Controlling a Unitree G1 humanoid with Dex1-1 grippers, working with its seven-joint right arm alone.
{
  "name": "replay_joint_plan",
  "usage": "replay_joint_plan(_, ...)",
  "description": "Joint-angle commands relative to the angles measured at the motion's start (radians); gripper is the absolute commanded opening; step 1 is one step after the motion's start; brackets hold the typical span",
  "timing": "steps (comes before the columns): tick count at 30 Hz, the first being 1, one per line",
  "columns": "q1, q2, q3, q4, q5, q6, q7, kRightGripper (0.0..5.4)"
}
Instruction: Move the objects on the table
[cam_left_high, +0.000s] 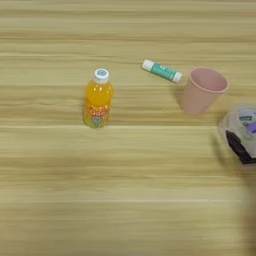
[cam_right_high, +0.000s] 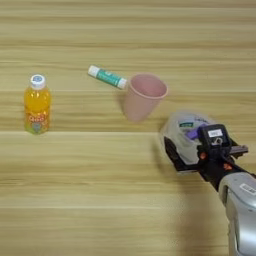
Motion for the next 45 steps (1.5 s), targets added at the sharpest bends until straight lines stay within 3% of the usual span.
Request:
replay_joint_plan(1,-0.063,-0.082,0.011,-0.014,-0.016,-0.022,0.013,5.36)
replay_joint_plan(25,-0.188,-0.186,0.079,0.197,-0.020,0.019,0.169,5.36)
replay_joint_plan(32,-0.226,-0.233,0.148,0.224,-0.040,0.048,0.223,5.36)
replay_joint_plan(45,-0.256,-0.274,0.214,0.241,-0.083,0.070,0.265,4.02)
